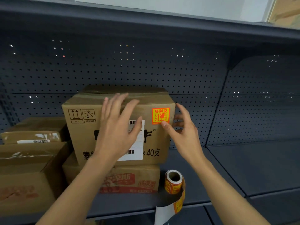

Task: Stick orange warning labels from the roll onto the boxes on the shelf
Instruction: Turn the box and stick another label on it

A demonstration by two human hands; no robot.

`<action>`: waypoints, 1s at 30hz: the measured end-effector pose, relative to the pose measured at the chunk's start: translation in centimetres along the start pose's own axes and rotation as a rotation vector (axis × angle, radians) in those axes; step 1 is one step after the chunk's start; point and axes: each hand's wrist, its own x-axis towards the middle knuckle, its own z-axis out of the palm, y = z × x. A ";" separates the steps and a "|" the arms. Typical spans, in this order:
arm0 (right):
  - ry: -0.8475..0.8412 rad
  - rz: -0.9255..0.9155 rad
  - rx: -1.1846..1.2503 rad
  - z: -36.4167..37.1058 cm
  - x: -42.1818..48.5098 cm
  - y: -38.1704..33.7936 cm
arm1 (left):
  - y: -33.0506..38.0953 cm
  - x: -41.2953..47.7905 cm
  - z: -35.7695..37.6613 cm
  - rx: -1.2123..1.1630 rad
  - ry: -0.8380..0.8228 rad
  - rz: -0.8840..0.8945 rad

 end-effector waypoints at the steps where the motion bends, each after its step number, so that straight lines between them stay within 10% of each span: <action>1: -0.003 0.024 0.014 0.1 -0.2 0.3 | -0.6 -0.3 -0.4 -0.005 0.012 -0.019; 13: -0.146 0.210 0.277 2.1 -1.9 2.7 | -7.4 -6.6 -2.9 -0.561 0.117 -0.795; 30: 0.090 0.168 0.434 1.1 -3.0 0.4 | -4.9 -6.9 -2.5 -0.875 0.130 -0.720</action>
